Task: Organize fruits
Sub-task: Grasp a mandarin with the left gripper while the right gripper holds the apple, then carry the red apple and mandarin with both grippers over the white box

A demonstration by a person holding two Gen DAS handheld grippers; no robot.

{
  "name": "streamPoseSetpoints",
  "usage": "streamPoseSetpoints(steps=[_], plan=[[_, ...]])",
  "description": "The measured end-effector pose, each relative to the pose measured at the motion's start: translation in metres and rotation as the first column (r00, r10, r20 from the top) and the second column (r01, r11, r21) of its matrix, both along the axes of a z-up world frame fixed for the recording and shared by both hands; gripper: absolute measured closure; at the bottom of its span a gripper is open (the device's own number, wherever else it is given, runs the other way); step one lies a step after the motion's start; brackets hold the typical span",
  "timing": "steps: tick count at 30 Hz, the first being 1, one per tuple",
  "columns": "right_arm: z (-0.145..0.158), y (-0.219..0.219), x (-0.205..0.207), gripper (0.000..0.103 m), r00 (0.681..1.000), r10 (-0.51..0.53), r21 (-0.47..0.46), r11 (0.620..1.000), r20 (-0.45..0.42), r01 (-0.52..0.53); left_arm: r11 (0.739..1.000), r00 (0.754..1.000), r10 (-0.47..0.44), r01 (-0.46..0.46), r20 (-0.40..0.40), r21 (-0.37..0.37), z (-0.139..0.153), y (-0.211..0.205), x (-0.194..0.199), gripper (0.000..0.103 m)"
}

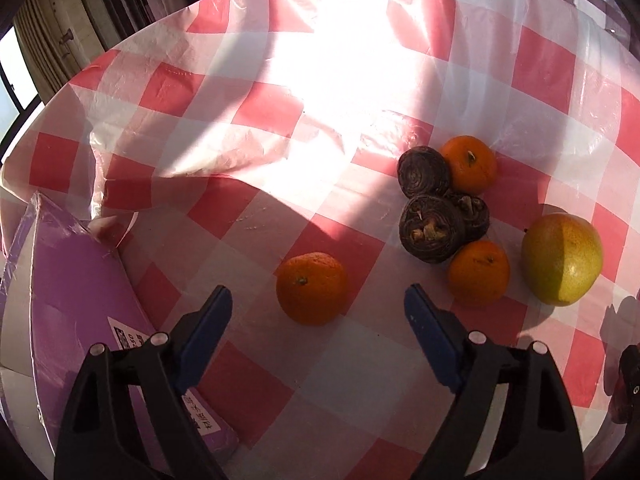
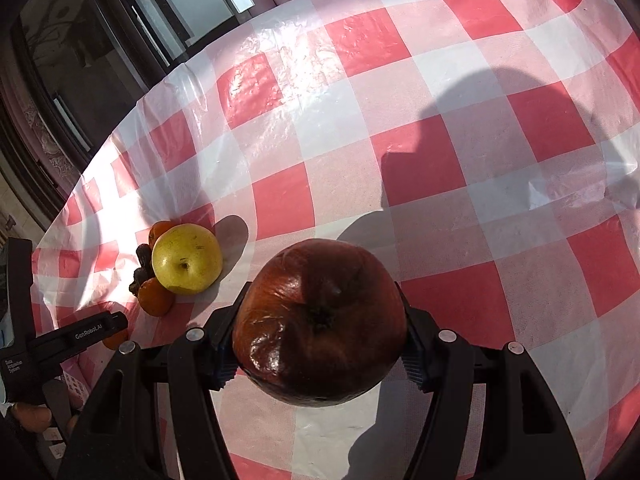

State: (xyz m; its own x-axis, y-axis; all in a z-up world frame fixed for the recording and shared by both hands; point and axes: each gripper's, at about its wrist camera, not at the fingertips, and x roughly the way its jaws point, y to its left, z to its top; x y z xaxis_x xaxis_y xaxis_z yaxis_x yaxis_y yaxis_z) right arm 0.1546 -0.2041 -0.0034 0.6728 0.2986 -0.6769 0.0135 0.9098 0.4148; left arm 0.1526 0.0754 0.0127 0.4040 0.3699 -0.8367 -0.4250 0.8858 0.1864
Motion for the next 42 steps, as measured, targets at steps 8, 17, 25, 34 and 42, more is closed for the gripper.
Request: streamPoseSetpoints(steps=[8, 17, 25, 34, 42], plan=[[-0.001, 0.000, 0.000, 0.040, 1.000, 0.012, 0.016, 1.000, -0.007, -0.012, 0.979, 0.999, 0.040, -0.032, 0.036, -0.199, -0.017, 0.042, 0.011, 0.059], [-0.003, -0.001, 0.002, 0.040, 1.000, 0.008, 0.027, 1.000, -0.021, -0.007, 0.912, 0.957, -0.215, 0.268, 0.195, -0.311, 0.000, -0.026, -0.049, 0.063], [-0.002, 0.002, 0.001, 0.040, 1.000, 0.019, 0.015, 1.000, -0.018, -0.019, 0.875, 0.903, -0.316, 0.396, 0.292, -0.278, -0.009, -0.064, -0.094, 0.063], [-0.002, 0.003, 0.002, 0.040, 1.000, 0.019, 0.013, 1.000, -0.023, -0.019, 0.889, 0.884, -0.424, 0.448, 0.195, -0.100, -0.021, -0.085, -0.089, 0.058], [-0.002, 0.003, 0.002, 0.040, 1.000, 0.019, 0.014, 1.000, -0.023, -0.019, 0.881, 0.877, -0.439, 0.463, 0.197, -0.096, -0.016, -0.085, -0.098, 0.063]])
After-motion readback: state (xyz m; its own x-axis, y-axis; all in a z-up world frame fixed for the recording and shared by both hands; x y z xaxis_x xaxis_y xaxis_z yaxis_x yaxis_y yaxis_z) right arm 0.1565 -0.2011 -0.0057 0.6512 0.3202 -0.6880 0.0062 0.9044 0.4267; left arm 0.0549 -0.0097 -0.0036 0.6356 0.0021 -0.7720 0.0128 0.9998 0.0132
